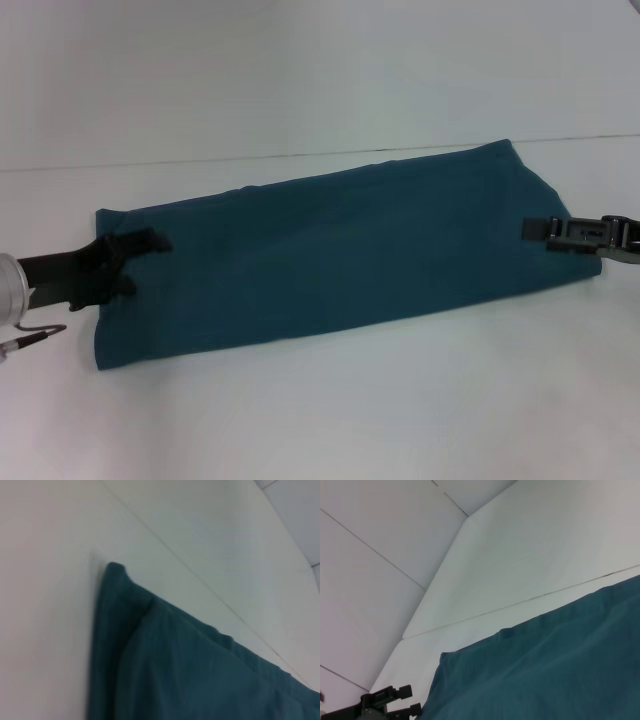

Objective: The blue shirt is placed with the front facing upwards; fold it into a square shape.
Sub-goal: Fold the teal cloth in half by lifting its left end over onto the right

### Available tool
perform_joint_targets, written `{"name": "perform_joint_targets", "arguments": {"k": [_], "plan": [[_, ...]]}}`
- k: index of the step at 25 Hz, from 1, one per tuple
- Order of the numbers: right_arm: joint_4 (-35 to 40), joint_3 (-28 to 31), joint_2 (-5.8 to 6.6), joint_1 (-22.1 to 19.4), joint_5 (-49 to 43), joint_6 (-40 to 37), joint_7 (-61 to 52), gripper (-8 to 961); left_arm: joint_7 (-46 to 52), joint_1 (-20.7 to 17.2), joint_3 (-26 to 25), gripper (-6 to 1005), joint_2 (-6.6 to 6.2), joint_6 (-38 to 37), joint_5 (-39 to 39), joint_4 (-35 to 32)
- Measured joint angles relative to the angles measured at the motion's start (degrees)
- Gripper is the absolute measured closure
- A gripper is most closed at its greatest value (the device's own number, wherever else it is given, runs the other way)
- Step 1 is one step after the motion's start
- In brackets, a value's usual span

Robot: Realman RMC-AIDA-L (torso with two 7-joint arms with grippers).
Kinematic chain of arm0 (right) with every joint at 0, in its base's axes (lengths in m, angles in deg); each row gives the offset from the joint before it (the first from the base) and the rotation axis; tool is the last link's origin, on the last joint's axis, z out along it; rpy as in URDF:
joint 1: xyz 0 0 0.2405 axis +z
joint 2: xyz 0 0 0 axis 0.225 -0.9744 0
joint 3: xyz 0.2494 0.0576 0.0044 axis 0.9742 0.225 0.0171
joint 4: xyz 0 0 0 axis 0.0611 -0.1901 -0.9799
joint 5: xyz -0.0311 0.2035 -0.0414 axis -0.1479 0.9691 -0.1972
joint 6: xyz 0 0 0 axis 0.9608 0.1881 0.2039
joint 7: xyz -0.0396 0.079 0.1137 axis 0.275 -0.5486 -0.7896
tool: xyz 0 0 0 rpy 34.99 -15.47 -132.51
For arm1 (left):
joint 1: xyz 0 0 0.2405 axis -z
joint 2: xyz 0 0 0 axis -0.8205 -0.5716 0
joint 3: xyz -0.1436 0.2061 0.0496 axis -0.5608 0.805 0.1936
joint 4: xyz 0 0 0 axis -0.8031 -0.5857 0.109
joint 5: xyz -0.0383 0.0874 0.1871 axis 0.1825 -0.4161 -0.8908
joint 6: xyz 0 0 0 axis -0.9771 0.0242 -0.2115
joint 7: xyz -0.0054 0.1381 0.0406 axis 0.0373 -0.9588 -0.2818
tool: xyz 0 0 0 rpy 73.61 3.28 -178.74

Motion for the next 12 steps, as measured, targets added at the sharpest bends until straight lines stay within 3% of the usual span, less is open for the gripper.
{"name": "perform_joint_targets", "arguments": {"k": [12], "plan": [[-0.6, 0.1, 0.0, -0.1, 0.0, 0.0, -0.1, 68, -0.8, 0.1, 0.4, 122, -0.28, 3.5, -0.5, 2.7]]}}
